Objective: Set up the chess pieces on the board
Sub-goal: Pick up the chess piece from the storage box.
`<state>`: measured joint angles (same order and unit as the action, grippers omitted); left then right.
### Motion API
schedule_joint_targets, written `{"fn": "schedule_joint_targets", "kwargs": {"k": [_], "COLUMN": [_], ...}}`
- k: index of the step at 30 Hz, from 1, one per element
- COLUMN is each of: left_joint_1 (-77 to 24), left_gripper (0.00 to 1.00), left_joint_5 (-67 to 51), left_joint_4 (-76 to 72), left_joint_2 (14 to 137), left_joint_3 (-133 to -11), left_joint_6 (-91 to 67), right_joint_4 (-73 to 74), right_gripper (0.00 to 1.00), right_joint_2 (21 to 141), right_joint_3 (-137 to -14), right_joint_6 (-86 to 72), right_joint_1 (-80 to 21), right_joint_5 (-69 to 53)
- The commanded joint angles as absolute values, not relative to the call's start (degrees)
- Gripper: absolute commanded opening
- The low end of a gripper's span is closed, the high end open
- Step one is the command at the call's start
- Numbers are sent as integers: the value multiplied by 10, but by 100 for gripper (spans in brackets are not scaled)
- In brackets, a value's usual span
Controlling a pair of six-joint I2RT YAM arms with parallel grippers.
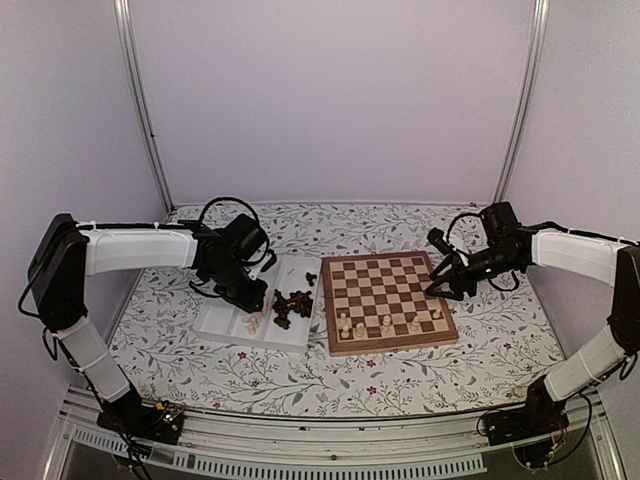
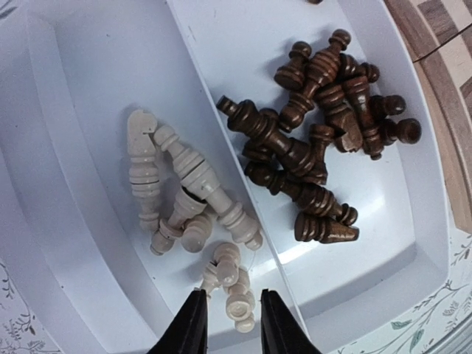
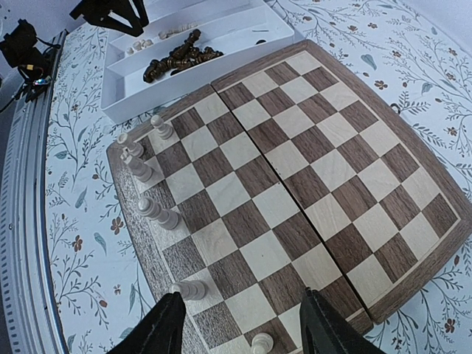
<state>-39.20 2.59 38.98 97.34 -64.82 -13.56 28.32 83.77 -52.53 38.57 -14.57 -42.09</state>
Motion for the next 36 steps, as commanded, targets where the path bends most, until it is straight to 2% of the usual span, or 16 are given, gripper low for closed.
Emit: {"fn": "schedule_joint_targets", "kwargs": {"k": [1,16,25,31,36], "left_joint_1": [-384,-384,-384,-384,-385], "left_gripper": [28,30,23,12,9], "left_joint_5": [14,7,4,4,20], "left_joint_4": [403,422,427,444,482], "left_joint_2": [960,1009,1022,1009,977], "left_joint_3": [-646,-643,-649,-656,-688], "left_joint_6": [-136,-150,-150,-153,-155], "right_joint_4": [287,287,288,288,288], "right_gripper": [56,56,56,56,56], "right_joint_2": [840,843,843,842,842], "right_joint_3": [-539,-539,-539,-539,-540], "right_joint_6": [386,386,386,386,386], "right_joint_1": [-145,-145,-145,-144,-145], "right_joint_5": [-423,-422,-422,-423,-425]}}
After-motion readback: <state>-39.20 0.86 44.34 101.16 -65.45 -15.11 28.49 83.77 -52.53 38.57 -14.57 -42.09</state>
